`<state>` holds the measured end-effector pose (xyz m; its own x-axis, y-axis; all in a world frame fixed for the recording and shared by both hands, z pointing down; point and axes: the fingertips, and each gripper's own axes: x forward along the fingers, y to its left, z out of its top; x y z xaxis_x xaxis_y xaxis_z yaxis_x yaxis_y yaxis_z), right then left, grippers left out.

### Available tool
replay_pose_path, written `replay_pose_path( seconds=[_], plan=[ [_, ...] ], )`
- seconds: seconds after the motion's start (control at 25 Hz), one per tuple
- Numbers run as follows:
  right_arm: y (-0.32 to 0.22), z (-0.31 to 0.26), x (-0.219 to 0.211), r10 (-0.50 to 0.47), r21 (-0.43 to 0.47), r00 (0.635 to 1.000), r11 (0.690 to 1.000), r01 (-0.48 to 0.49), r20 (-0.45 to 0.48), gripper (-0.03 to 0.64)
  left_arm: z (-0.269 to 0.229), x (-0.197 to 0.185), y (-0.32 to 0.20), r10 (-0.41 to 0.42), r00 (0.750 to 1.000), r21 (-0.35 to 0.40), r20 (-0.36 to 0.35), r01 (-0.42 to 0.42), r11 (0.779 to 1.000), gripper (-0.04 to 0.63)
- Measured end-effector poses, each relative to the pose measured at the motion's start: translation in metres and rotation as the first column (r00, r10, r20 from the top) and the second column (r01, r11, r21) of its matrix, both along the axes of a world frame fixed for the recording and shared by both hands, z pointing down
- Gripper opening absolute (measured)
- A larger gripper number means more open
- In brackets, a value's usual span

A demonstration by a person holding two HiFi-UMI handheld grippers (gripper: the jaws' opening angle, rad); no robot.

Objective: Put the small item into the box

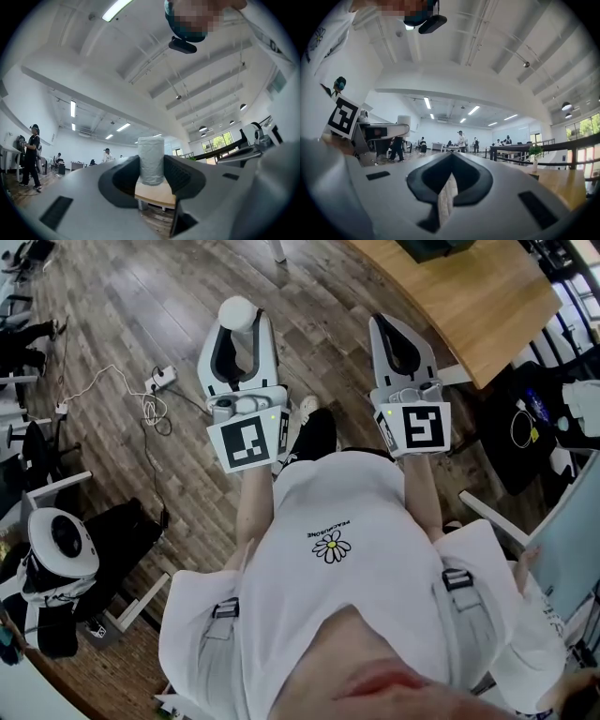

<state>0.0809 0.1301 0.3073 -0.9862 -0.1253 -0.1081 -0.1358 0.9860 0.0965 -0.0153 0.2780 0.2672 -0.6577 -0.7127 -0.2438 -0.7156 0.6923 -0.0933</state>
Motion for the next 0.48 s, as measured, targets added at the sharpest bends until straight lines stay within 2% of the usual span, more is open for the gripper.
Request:
replay_pose_path(
  seconds=[0.16, 0.32, 0.48],
  plan=[
    [-0.002, 0.006, -0.007, 0.01, 0.021, 1.0, 1.0, -0.01, -0.002, 0.006, 0.004, -0.012, -0.009, 0.029, 1.0, 0.025, 0.011, -0.03, 0.999, 0.172],
    [-0.024, 0.013, -0.023, 0.061, 0.032, 0.998, 0.998, -0.061, 0.004, 0.006, 0.005, -0.035, -0.034, 0.076, 0.996, 0.051, 0.039, -0.078, 0.996, 0.172],
    [-0.045, 0.023, -0.044, 0.078, 0.047, 0.996, 0.996, -0.076, -0.041, 0.006, 0.012, -0.066, -0.072, 0.129, 0.991, 0.061, 0.029, -0.131, 0.99, 0.172]
  ],
)
